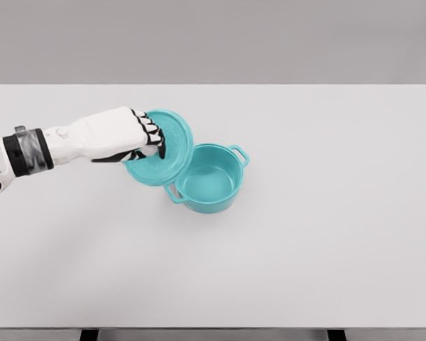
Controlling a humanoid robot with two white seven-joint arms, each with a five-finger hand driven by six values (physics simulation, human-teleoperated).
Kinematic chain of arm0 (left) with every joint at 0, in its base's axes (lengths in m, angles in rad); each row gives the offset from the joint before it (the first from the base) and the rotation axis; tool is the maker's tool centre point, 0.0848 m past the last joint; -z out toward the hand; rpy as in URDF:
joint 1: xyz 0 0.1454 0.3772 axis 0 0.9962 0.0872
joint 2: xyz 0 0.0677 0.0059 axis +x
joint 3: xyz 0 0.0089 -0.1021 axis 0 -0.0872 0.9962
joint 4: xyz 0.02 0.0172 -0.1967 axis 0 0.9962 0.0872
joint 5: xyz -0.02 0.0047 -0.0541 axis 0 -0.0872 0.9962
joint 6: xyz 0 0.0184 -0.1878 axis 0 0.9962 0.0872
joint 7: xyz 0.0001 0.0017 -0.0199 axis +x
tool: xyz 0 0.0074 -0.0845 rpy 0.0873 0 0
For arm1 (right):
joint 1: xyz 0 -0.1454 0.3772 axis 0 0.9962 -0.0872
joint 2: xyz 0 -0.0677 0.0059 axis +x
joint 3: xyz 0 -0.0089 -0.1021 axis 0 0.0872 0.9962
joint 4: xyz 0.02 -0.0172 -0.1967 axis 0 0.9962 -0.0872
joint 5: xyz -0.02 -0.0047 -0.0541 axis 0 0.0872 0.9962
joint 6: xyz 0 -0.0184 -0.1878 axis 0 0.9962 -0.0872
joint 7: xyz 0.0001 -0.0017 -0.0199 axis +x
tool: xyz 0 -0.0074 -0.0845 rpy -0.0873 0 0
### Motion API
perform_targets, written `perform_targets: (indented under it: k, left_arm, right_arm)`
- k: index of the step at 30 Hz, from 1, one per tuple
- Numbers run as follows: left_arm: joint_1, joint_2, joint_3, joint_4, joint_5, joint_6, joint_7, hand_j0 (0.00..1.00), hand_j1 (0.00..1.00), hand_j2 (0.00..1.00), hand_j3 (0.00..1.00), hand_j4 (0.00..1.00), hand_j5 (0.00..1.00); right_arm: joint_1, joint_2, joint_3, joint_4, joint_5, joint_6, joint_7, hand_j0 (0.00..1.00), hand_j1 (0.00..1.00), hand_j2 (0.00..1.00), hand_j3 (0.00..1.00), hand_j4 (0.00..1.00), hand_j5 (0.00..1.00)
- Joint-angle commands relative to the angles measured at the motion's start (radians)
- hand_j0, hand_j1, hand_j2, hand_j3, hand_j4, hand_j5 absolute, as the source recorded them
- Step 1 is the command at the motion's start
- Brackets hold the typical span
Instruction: Cover the pot with left arm
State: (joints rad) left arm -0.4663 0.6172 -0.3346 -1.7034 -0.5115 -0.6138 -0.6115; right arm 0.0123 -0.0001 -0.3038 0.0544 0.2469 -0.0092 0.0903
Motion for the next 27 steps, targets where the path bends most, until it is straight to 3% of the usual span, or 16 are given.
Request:
perform_targets:
  k: [1, 8, 11, 17, 22, 27]
  left_arm:
    - [0.0, -0.017, -0.015, -0.001, 0.005, 0.003, 0.001, 0.49, 0.49, 0.49, 0.49, 0.49, 0.49]
    - [-0.017, -0.071, -0.023, 0.005, -0.002, 0.003, 0.001, 0.49, 0.49, 0.49, 0.49, 0.49, 0.49]
    - [-0.048, -0.071, -0.086, 0.011, -0.004, 0.003, 0.001, 0.5, 0.5, 0.5, 0.5, 0.5, 0.5]
    - [-0.058, -0.114, -0.098, 0.022, -0.018, 0.003, 0.001, 0.5, 0.5, 0.5, 0.5, 0.5, 0.5]
    - [-0.103, -0.131, -0.152, 0.064, -0.024, 0.003, 0.001, 0.5, 0.5, 0.5, 0.5, 0.5, 0.5]
    - [-0.101, -0.146, -0.172, 0.065, -0.024, 0.003, 0.001, 0.5, 0.5, 0.5, 0.5, 0.5, 0.5]
  right_arm:
    - [0.0, 0.0, 0.0, 0.001, 0.0, 0.0, 0.0, 1.0, 1.0, 1.0, 1.0, 1.0, 1.0]
    - [0.0, 0.0, 0.0, 0.001, 0.0, 0.0, 0.0, 1.0, 1.0, 1.0, 1.0, 1.0, 1.0]
    - [0.0, 0.0, 0.0, -0.001, 0.0, 0.0, 0.0, 1.0, 1.0, 1.0, 1.0, 1.0, 1.0]
    - [0.0, 0.0, 0.0, 0.001, 0.0, 0.0, 0.0, 1.0, 1.0, 1.0, 1.0, 1.0, 1.0]
    - [0.0, 0.0, 0.0, 0.001, 0.0, 0.0, 0.0, 1.0, 1.0, 1.0, 1.0, 1.0, 1.0]
    - [0.0, 0.0, 0.0, 0.001, 0.0, 0.0, 0.0, 1.0, 1.0, 1.0, 1.0, 1.0, 1.0]
